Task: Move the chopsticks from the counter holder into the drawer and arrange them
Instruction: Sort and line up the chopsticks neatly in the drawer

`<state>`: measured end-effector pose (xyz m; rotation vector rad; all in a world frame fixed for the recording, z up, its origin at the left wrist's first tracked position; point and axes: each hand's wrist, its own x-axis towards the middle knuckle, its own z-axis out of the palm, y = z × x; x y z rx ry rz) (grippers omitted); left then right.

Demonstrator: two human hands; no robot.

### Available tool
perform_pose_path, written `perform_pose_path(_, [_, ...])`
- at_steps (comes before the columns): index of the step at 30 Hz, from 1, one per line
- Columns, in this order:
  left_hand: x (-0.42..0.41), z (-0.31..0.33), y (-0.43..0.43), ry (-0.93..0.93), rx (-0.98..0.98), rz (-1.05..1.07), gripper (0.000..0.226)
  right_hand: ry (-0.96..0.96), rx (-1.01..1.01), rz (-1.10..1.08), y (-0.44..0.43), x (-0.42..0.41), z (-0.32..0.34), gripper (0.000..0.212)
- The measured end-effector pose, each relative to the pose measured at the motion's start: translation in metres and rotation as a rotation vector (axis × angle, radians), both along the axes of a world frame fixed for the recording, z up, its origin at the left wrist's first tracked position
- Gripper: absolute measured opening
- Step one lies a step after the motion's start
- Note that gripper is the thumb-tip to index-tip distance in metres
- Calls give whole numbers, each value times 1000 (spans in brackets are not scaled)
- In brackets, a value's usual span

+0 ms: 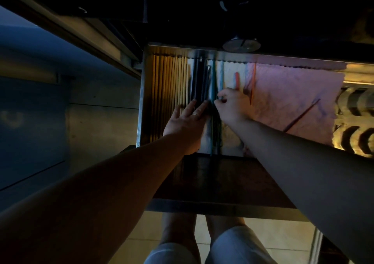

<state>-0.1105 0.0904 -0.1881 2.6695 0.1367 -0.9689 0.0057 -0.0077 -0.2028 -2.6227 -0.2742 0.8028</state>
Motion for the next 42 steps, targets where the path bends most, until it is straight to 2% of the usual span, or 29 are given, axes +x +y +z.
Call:
perform_pose_path(4, [0,2,-4,-7,-45,42,80,-29,-83,74,8,2,0,21])
perform_pose_path(6, [1,3,-3,-4,-54,40,79,-12,-163,104,15,5,-1,29])
perform_pose_path(12, [1,7,-1,-27,-57,9,86,39,-241,12,15,14,-2,41])
perform_pose_path(15, [-1,4,-3,-35,-54,1,86,63,-250,15,5,11,-4,31])
perform_pose_path(19, [-3,-1,-8,-57,-32,-6,79,34,-131,-2,-9,4,-5,5])
perform_pose_path(24, [-4,-5,-9,-54,-24,-65,75,8,15,-3,-3,-3,-6,12])
perform_pose_path(32, [-5,-2,-5,-115,10,-4,68,-29,-41,64,-9,2,-4,3])
perform_pose_path(37, [-9,-2,-5,-117,1,24,77,-122,-143,148,-10,-2,-5,30])
perform_pose_path(42, [-7,-4,-6,-109,1,11,78,-50,-239,82,-10,3,-10,26])
